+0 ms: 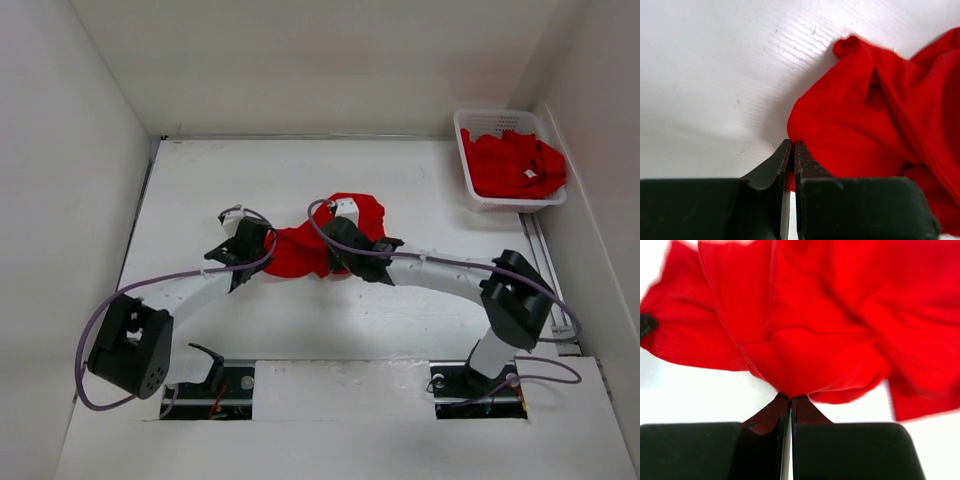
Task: Fold and stack the t-shirts
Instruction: Flatten out the tshirt
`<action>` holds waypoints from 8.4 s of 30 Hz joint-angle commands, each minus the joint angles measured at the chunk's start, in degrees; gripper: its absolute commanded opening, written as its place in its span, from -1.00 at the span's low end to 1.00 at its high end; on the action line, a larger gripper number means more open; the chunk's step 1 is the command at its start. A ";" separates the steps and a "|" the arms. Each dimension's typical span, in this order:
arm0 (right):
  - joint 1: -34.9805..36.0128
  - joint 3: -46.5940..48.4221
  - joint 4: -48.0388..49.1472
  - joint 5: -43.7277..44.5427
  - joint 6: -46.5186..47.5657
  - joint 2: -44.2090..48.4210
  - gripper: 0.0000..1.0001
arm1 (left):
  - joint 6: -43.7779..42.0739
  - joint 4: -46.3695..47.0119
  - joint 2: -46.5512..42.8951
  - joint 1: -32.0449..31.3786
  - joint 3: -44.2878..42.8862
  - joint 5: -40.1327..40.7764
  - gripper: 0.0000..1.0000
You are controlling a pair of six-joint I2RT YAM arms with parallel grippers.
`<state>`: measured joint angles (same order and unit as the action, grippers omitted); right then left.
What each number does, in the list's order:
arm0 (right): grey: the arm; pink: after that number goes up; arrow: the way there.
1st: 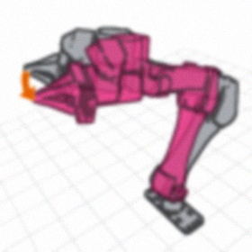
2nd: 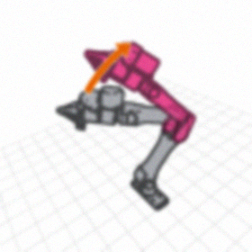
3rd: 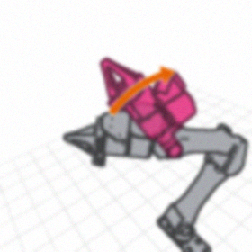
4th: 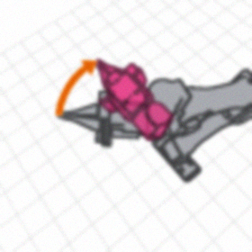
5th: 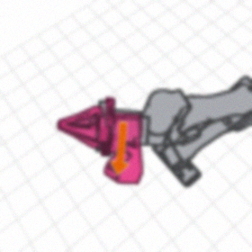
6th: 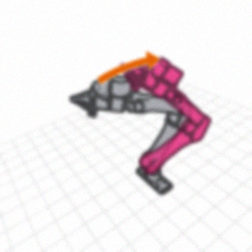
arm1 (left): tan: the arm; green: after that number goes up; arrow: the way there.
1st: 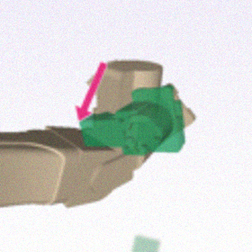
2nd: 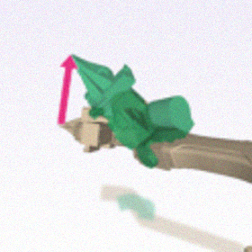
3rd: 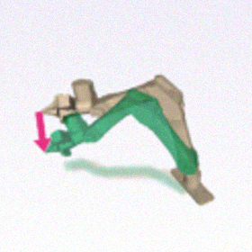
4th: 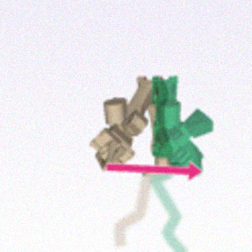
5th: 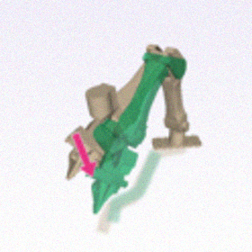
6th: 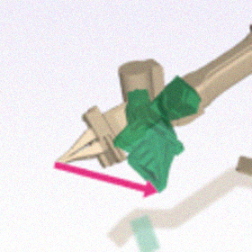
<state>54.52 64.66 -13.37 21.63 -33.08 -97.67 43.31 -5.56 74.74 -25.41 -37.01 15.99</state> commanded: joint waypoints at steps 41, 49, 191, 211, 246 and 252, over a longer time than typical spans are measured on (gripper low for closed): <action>-39.58 40.72 -19.34 -24.70 31.41 43.78 -1.00 | -32.49 4.07 -30.26 0.10 -49.46 14.00 -1.00; -39.58 51.59 -17.48 -25.85 31.94 47.83 -1.00 | -40.31 0.47 -31.67 0.10 -60.79 5.54 -1.00; -66.48 -21.60 -14.41 -18.28 0.12 41.16 1.00 | -15.54 -2.87 36.10 -25.92 -56.33 15.38 -1.00; -66.48 -26.86 -19.24 -18.90 -3.74 36.76 0.90 | 0.98 -12.28 14.39 -21.79 -31.48 26.46 -1.00; -40.73 -16.76 -29.69 -9.68 -7.33 24.98 0.67 | -2.34 -9.65 1.63 -6.67 -24.32 29.80 -1.00; -36.42 -22.82 -30.50 -11.70 -14.45 27.97 0.67 | -7.01 -8.06 8.05 -3.78 -32.93 30.59 -1.00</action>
<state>16.86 43.66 -41.89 9.80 -42.30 -71.33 39.92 -16.51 80.95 -30.85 -64.42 45.41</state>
